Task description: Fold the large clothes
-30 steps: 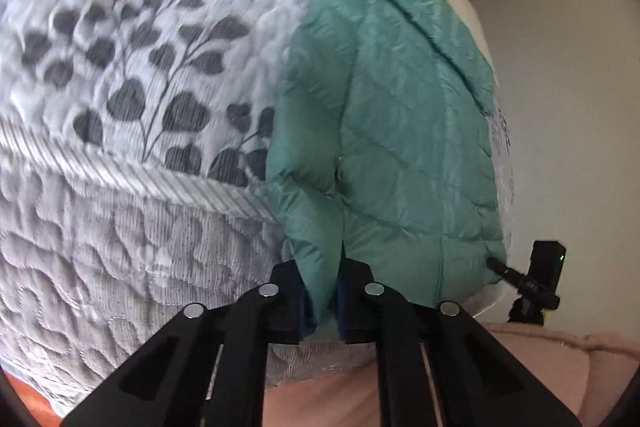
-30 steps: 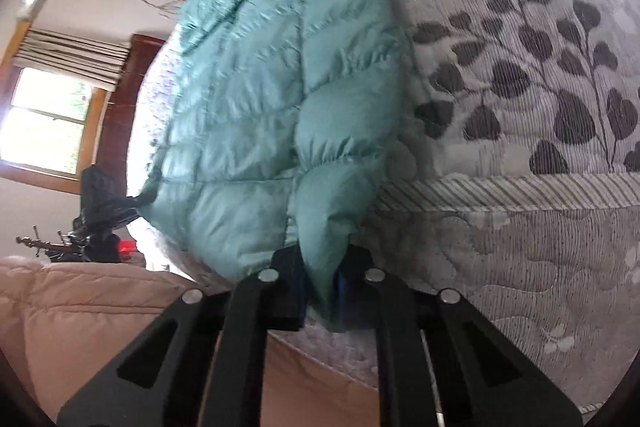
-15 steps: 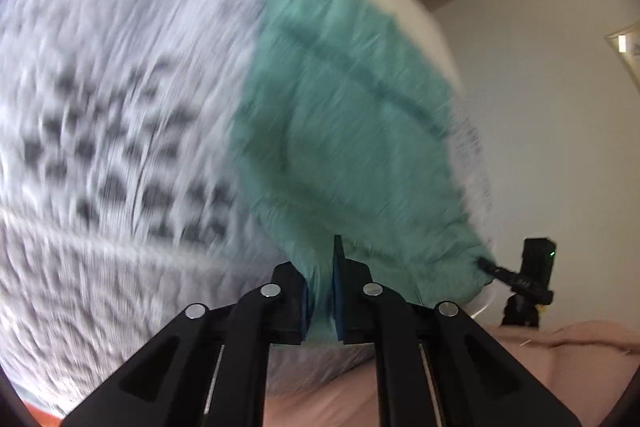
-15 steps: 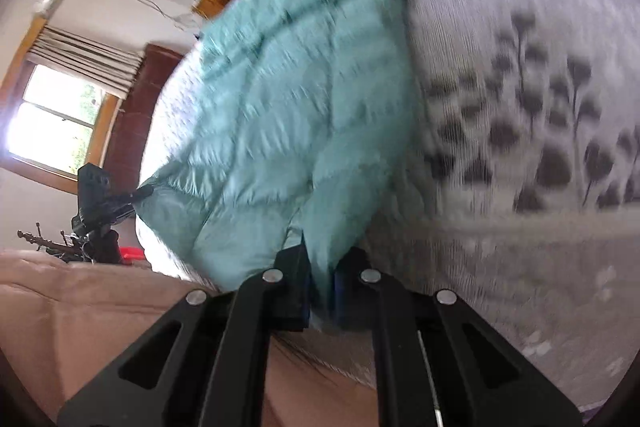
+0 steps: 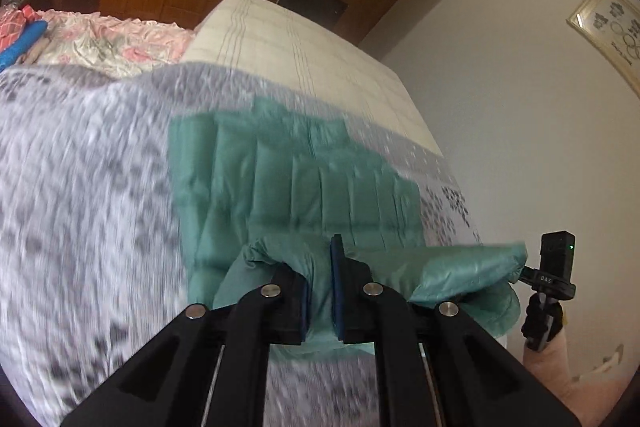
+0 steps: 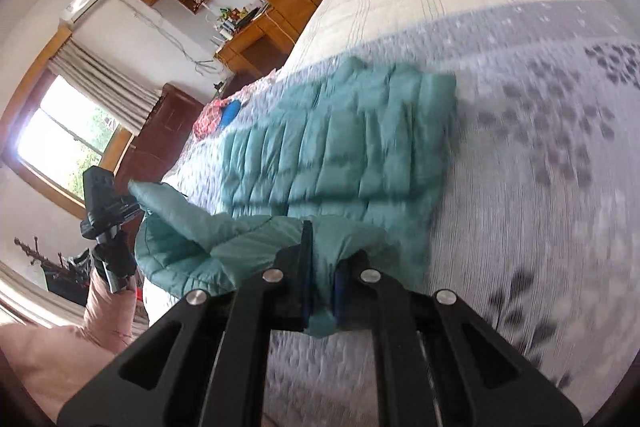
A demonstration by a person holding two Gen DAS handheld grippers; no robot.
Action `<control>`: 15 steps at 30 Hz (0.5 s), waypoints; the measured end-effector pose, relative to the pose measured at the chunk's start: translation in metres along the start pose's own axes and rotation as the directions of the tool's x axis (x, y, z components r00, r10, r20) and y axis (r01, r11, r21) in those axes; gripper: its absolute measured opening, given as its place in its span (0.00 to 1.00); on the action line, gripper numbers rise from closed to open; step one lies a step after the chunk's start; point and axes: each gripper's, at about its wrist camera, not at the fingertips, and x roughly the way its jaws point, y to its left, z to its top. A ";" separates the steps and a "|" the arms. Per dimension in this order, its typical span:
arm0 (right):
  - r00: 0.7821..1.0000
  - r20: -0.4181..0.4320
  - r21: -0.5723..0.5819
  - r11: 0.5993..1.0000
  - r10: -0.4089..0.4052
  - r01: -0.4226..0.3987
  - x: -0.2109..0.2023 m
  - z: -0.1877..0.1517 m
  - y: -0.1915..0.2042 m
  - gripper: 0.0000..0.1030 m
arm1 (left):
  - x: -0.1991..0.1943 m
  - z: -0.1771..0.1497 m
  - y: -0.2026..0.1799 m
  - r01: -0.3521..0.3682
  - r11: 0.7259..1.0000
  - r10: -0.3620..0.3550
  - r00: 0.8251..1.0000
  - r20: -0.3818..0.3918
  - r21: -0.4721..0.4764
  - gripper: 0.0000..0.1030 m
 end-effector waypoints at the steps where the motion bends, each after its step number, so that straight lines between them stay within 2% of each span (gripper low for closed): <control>1: 1.000 0.002 0.007 1.000 -0.002 0.002 0.005 0.012 -0.003 0.07 | 0.005 0.010 0.002 -0.001 1.000 0.001 1.000 0.005 -0.002 0.09; 7: 1.000 -0.001 0.044 0.999 0.002 -0.002 0.042 0.077 -0.023 0.07 | 0.044 0.069 0.019 -0.049 0.999 0.050 0.998 0.032 -0.022 0.09; 11: 1.000 -0.017 0.072 0.997 0.005 -0.004 0.072 0.120 -0.038 0.07 | 0.071 0.093 0.042 -0.082 0.995 0.083 0.996 0.026 -0.059 0.09; 15: 0.999 -0.052 0.100 0.995 0.002 0.004 0.105 0.149 -0.050 0.07 | 0.101 0.108 0.069 -0.112 0.988 0.111 0.994 -0.009 -0.108 0.09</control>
